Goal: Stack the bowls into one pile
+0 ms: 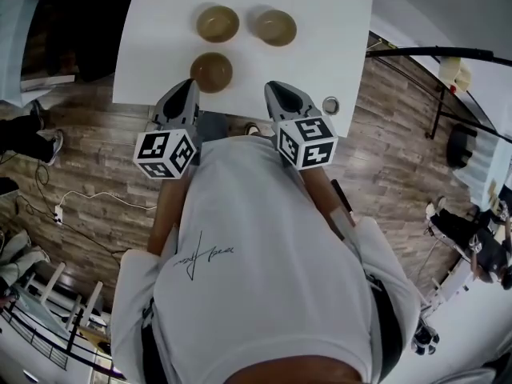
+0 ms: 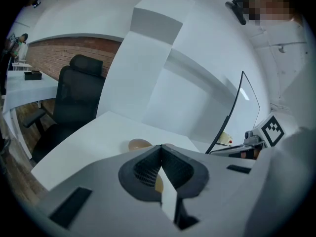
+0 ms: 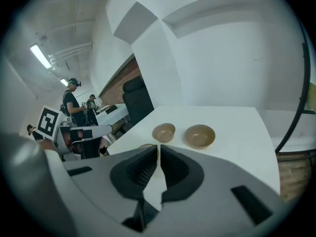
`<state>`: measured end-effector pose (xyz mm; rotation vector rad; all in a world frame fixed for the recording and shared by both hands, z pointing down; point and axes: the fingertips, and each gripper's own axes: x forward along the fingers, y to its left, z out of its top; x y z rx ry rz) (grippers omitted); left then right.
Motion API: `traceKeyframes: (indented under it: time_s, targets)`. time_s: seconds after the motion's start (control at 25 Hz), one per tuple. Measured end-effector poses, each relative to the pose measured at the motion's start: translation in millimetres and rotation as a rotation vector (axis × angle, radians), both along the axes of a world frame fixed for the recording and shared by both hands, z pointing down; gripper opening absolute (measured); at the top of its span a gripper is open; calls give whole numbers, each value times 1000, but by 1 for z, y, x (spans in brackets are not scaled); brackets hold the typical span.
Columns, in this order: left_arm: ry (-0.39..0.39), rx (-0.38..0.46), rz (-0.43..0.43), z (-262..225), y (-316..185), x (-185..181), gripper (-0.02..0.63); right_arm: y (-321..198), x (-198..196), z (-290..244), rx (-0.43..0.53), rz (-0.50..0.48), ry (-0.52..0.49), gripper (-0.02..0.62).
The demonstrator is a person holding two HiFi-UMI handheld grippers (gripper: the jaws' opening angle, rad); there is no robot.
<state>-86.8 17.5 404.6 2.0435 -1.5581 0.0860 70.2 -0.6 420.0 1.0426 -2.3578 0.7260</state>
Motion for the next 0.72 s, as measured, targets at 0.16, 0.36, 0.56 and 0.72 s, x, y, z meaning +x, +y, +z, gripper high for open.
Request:
traceKeyframes:
  time_s: [0.16,0.36,0.56,0.72]
  targets:
    - [6,7,54,0,-19,-11,8,-11,-13,-2,7,45,6,12]
    - [13,12,134,-1,-39,-18,8,-20,-21,0,1,115,17,12]
    - [25,-4,226,4,-51,-23,8,-25,-32,5,-7,171,29,12]
    - [29,-13,285,10,-55,-25,8,-27,-36,9,-17,207,38,12]
